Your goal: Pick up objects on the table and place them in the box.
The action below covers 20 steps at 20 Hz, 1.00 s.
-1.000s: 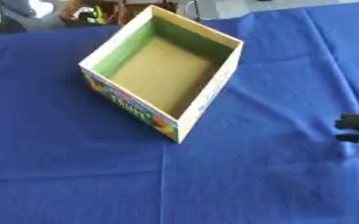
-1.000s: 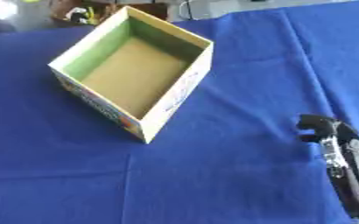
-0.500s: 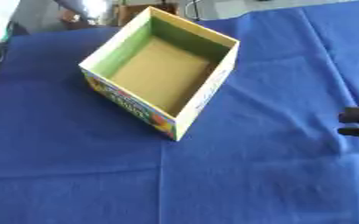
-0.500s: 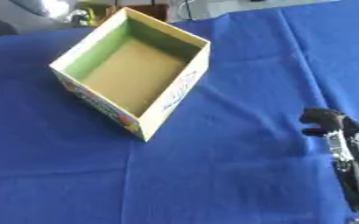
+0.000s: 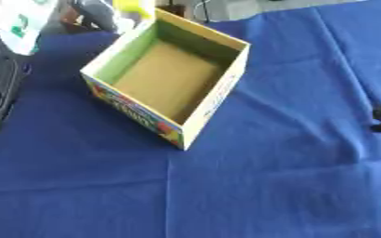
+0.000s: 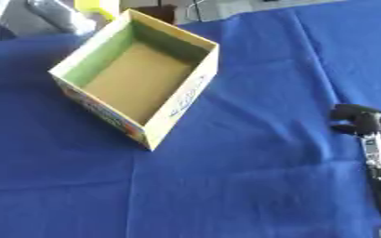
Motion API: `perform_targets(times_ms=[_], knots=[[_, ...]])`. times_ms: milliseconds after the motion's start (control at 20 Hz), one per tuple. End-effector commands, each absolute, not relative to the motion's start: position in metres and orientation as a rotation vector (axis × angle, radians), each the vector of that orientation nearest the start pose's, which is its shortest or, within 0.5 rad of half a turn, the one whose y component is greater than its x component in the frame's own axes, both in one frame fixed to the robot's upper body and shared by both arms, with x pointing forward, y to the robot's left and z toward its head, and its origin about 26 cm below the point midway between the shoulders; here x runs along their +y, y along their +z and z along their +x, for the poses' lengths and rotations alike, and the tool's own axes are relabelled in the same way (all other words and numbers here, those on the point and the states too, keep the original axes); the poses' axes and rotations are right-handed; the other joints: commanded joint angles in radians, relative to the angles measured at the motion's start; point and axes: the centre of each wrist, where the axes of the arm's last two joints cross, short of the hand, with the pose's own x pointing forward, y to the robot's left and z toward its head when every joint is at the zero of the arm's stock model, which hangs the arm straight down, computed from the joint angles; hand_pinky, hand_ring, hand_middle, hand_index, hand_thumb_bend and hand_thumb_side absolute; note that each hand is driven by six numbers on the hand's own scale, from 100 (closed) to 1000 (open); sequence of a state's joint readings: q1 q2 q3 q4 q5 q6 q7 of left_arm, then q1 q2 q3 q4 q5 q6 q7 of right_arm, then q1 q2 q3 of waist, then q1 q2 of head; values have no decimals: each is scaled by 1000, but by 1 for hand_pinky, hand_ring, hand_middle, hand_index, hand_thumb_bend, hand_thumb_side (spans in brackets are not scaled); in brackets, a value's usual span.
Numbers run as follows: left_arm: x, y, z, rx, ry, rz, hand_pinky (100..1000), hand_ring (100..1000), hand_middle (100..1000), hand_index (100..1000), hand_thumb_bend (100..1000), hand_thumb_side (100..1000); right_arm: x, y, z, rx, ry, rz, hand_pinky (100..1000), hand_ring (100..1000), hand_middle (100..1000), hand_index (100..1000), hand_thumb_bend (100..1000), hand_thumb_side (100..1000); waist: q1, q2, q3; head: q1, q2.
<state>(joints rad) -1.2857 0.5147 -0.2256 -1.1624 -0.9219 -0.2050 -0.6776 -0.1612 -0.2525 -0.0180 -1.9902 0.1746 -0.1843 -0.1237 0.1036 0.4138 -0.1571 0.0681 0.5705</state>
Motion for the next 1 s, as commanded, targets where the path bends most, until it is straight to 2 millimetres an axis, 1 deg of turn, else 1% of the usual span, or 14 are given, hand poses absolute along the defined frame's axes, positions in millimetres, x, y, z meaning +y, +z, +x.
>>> perform_targets(times_ms=[50,300,500,650,900,950,1000], knots=[[201,401,443,-1502,-1818,1183,110,358,411,631,100,287,-271,163,286,-2370,274,-385,677,765,607,744,100,916,-4,-28,-5,4,-1],[193,384,453,-1426,-1867,1145,119,366,420,633,100,282,-271,165,287,-2378,264,-387,677,765,607,743,100,915,1,-27,-15,4,-5],[193,366,463,-1343,-1905,1078,122,368,421,632,100,280,-272,167,287,-2397,256,-393,677,765,608,743,100,914,3,-25,-23,4,-9],[193,358,468,-1298,-1920,1043,129,374,428,637,100,277,-272,168,288,-2410,250,-394,677,765,608,743,100,913,4,-23,-26,4,-9],[195,344,475,-1232,-1928,1010,155,395,450,658,100,268,-273,170,288,-2427,240,-393,678,764,608,743,100,911,5,-19,-32,7,-13],[196,341,477,-1222,-1927,996,189,421,470,690,100,245,-273,171,289,-2433,236,-394,679,764,608,742,100,916,5,-17,-33,7,-15],[197,338,478,-1215,-1925,984,189,421,470,690,100,260,-273,171,289,-2439,233,-395,679,764,608,742,100,911,5,-16,-34,8,-15]])
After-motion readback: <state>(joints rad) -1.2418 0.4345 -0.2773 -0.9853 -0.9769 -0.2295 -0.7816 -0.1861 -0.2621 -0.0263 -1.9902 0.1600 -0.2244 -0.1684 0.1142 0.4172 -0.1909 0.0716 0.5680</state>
